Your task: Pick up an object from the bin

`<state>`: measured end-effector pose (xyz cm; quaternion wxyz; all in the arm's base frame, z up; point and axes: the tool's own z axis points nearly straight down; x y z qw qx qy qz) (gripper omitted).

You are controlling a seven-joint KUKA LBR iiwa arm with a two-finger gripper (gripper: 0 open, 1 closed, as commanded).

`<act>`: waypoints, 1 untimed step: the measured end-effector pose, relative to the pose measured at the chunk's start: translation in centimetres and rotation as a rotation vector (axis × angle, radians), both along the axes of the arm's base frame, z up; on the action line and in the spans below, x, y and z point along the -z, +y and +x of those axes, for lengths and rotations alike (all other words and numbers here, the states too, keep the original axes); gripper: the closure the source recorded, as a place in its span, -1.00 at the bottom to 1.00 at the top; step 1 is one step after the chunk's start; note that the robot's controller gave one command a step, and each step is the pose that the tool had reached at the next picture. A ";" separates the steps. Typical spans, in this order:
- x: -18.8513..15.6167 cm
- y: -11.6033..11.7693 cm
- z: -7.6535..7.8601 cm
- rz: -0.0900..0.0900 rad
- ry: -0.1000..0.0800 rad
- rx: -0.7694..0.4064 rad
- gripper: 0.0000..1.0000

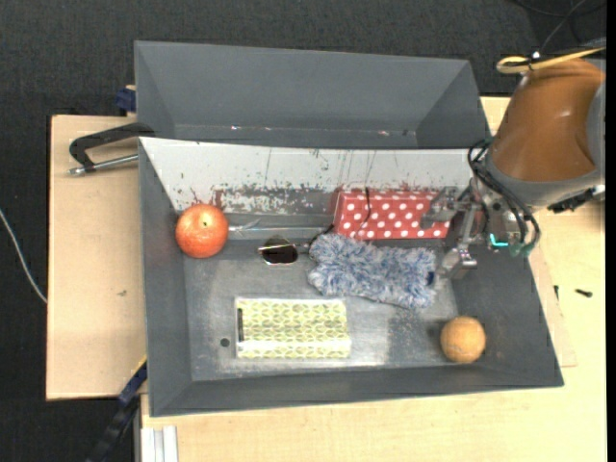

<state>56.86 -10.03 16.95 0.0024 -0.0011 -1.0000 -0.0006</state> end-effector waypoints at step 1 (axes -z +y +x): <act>-0.5 0.0 0.2 -0.001 -0.008 -0.002 -1.00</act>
Offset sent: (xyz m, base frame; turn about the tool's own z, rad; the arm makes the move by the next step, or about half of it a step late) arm -0.0332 0.0428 -0.0995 0.0485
